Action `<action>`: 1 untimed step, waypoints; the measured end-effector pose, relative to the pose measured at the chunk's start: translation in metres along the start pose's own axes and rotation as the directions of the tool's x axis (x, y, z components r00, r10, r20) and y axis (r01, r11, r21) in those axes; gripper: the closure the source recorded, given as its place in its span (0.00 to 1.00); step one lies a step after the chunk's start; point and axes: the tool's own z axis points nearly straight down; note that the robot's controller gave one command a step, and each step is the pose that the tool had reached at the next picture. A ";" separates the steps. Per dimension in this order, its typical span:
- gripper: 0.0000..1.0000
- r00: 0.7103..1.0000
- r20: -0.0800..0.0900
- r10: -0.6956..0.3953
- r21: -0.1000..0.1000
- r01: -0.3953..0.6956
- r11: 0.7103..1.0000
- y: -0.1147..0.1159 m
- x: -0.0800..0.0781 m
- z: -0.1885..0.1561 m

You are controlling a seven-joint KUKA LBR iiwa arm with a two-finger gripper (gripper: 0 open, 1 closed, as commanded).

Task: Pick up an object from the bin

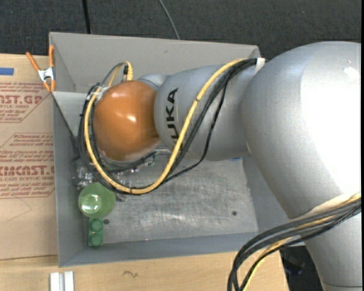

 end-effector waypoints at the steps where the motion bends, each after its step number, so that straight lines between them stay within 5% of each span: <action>1: 1.00 1.000 -0.007 0.000 0.002 0.000 1.000 -0.002 0.004 0.001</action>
Offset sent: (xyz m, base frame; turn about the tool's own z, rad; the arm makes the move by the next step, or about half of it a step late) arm 0.0000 0.0000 0.0000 0.0000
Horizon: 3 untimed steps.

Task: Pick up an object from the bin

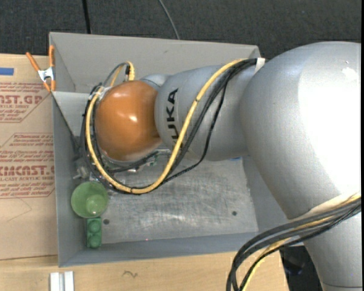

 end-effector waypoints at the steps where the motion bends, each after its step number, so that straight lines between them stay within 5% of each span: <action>1: 0.00 1.000 -0.011 0.001 -0.009 -0.001 1.000 0.002 0.003 0.002; 2: 0.00 0.986 0.008 -0.164 0.005 0.164 0.986 0.008 0.000 -0.013; 3: 0.00 0.879 0.000 -0.476 -0.042 0.476 0.878 0.003 0.048 -0.194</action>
Offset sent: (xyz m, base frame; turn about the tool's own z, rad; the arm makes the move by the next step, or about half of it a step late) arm 0.0000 0.0000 0.0000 0.0000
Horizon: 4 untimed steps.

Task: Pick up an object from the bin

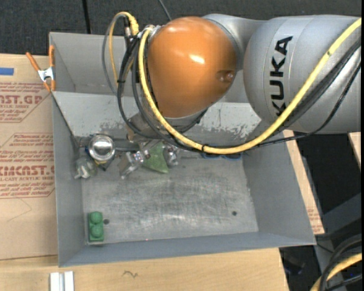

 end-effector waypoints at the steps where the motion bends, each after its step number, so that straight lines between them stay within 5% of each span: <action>1: 0.00 0.980 0.003 -0.197 -0.014 0.197 0.980 -0.022 0.069 0.110; 2: 0.00 0.985 0.004 -0.170 -0.013 0.170 0.985 0.030 0.023 0.119; 3: 0.00 0.980 -0.006 0.197 -0.005 -0.197 0.980 0.039 -0.023 0.173; 4: 0.00 0.993 -0.012 -0.119 0.017 0.120 0.993 0.028 -0.039 0.190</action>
Offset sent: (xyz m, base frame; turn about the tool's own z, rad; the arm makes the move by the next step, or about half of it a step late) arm 0.0413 -0.0594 -0.1059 -0.2028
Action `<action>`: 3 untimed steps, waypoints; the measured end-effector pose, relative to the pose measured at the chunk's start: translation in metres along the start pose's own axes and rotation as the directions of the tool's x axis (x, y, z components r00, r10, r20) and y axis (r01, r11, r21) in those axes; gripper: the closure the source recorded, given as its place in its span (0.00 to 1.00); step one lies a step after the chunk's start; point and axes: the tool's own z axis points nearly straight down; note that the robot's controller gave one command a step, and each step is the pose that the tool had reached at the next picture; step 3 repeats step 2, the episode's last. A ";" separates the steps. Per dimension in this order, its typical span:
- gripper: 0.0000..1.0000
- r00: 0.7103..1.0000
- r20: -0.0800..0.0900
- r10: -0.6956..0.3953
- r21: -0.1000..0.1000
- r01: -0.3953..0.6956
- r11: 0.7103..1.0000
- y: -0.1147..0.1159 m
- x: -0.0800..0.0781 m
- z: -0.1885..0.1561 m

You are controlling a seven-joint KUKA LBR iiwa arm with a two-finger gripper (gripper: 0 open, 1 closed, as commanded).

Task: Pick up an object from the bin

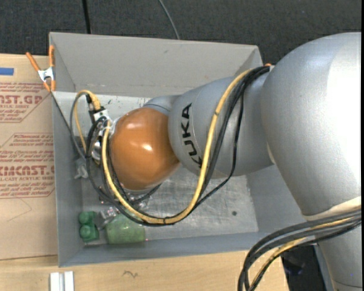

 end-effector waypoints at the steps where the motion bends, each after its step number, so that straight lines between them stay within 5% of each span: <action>1: 1.00 1.000 0.000 0.001 -0.001 -0.001 1.000 0.000 0.000 0.000; 2: 1.00 0.996 0.014 -0.084 -0.017 0.084 0.996 0.005 0.007 -0.171; 3: 1.00 0.996 0.014 -0.084 -0.017 0.084 0.996 0.005 0.007 -0.171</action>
Offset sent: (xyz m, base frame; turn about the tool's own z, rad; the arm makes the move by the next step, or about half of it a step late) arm 0.0000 0.0000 0.0000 0.0000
